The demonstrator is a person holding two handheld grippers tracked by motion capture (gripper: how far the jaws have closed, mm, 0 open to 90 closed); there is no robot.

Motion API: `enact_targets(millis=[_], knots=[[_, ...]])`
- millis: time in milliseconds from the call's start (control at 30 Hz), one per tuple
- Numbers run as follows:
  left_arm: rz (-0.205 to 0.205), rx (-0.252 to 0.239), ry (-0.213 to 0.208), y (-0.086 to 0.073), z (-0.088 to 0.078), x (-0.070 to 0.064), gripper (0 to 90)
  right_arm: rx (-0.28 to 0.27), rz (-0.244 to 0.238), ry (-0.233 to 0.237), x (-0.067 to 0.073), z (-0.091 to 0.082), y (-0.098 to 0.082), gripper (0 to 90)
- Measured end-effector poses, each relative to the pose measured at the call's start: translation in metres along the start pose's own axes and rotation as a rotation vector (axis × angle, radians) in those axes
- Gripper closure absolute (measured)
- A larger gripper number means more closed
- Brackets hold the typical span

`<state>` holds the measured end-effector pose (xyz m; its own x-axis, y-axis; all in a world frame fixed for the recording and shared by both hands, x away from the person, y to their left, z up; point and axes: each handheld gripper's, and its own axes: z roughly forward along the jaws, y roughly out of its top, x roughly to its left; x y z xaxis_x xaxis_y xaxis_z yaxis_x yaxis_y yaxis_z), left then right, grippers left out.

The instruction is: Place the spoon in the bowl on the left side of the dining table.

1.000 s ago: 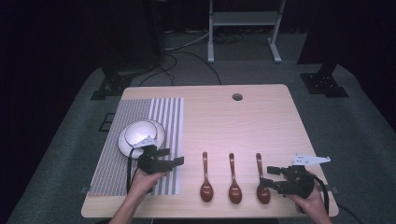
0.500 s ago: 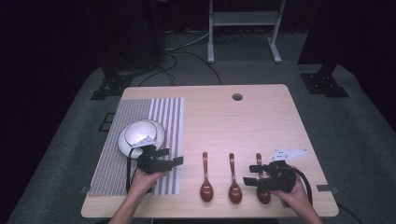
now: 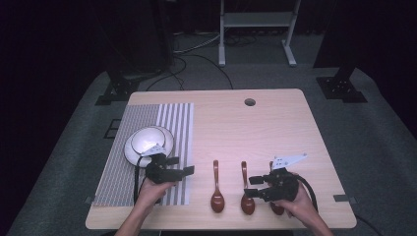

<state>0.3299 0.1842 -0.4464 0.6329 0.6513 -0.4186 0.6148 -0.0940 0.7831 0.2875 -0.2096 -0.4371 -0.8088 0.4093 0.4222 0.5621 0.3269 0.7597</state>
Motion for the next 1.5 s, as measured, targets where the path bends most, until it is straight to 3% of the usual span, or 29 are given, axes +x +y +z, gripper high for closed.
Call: enact_targets(millis=[533,1067,1500], knots=[[0.004,0.006,-0.002,0.0,0.001,0.0,6.7,0.146,-0.086,0.078,0.021,0.048,0.019,52.8],[0.001,0.017,-0.009,-0.001,0.003,0.0,6.7,0.256,-0.133,0.066,0.029,0.079,0.02,71.7],[-0.007,0.013,-0.004,-0.002,0.003,0.001,6.7,0.326,-0.169,0.054,0.035,0.101,0.016,73.8]])
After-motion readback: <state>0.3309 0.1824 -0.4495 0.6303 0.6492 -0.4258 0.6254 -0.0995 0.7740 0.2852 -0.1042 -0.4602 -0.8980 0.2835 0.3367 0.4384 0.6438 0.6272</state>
